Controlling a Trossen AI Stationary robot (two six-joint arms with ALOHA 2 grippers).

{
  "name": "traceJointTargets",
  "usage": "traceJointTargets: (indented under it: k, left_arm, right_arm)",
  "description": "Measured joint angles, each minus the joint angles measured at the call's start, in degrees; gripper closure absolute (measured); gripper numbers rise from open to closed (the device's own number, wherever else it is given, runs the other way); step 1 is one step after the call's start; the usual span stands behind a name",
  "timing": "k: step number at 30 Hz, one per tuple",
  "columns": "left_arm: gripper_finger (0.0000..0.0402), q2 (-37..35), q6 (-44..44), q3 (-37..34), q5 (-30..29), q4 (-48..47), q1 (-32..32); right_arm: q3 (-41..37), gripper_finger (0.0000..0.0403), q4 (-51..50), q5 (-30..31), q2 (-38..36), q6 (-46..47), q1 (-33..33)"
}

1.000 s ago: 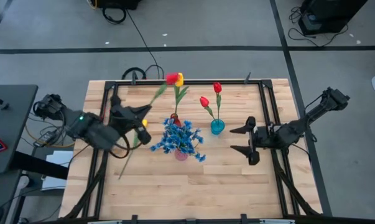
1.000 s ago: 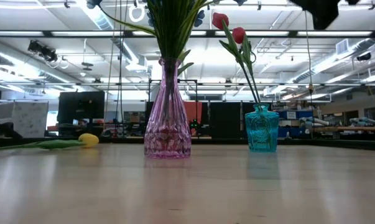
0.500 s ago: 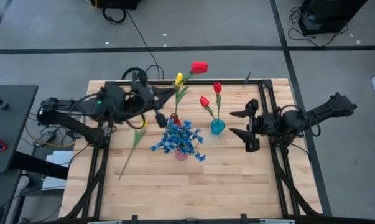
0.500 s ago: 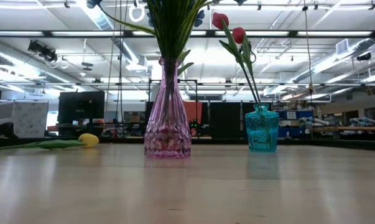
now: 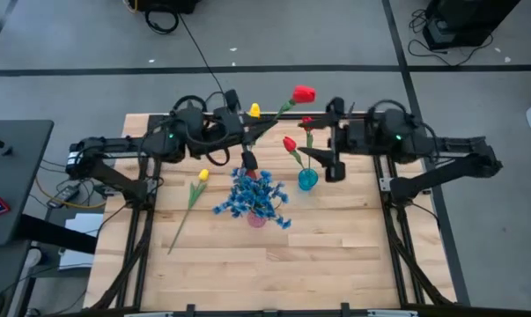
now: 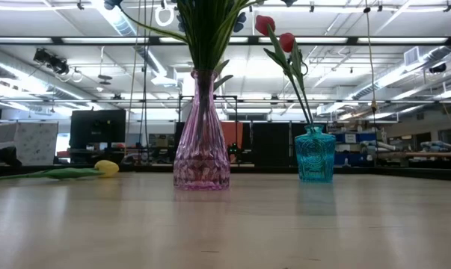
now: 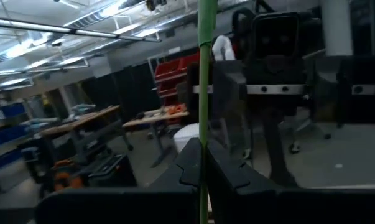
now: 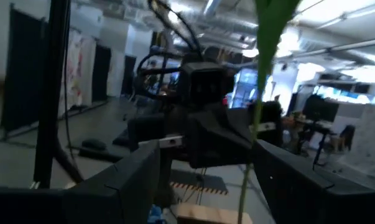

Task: Sort flowers into vase by color
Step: Put the red tulip into the blue transparent vase

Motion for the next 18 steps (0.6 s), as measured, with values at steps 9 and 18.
traceJointTargets:
  k: [9,18]
  left_arm:
    - [0.0386,0.7,-2.2,0.0,5.3,3.1,1.3]
    - [0.0386,1.0,-0.7,0.0,6.7,2.8,1.3]
  right_arm:
    - [8.7,0.0139,-1.3,-4.9,8.7,-3.8,-4.5]
    - [11.7,0.0169,1.6,-6.2,13.2,-3.8,-5.8]
